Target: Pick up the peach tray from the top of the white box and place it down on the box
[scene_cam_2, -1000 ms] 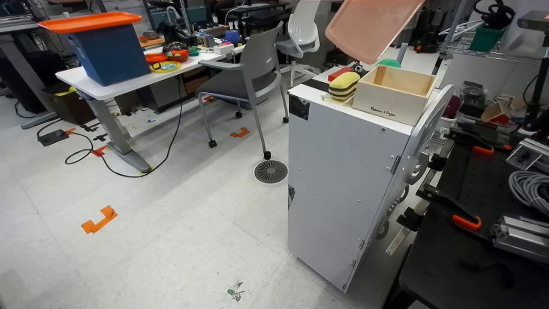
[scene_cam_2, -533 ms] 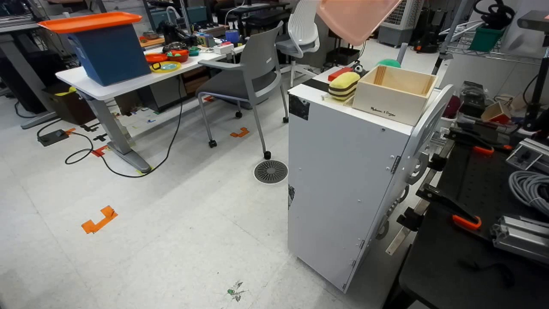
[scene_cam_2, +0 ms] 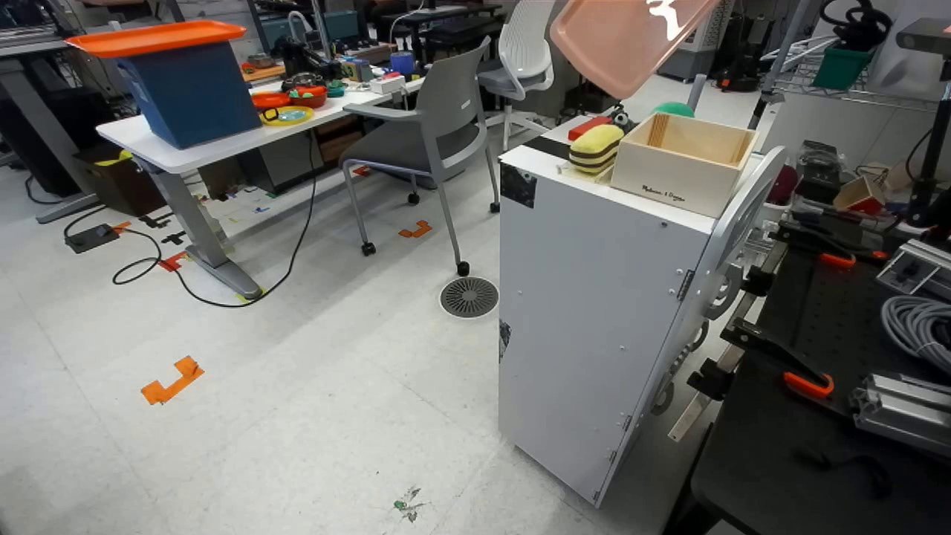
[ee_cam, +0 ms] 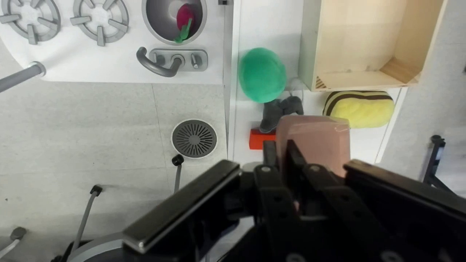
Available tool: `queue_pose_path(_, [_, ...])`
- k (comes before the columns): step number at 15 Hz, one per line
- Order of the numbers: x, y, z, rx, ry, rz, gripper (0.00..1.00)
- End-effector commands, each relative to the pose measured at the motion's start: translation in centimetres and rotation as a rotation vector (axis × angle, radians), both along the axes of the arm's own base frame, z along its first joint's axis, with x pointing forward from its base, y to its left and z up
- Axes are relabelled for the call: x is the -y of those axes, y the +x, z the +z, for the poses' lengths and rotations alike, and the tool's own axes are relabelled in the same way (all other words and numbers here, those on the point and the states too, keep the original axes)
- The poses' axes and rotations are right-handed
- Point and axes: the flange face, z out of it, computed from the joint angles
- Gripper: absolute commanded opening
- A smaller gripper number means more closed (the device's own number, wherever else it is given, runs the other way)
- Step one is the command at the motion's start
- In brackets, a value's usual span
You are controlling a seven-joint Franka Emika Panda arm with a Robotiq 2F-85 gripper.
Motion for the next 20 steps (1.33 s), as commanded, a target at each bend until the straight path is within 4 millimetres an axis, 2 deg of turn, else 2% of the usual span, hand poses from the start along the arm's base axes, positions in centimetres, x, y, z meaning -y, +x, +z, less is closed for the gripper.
queue_pose_path(1, [-1.1, -1.2, -0.1, -0.006, 0.024, 0.021, 0.02])
queue_pose_path(5, [-1.8, -1.6, -0.6, -0.033, 0.071, 0.042, 0.02])
queue_pose_path(9, [-2.2, -2.1, -0.5, -0.082, 0.221, 0.108, 0.02])
queue_pose_path(16, [-0.6, -3.1, -0.9, -0.142, 0.29, 0.103, 0.02])
queue_pose_path(20, [0.4, -3.9, -2.8, -0.198, 0.275, 0.108, 0.02])
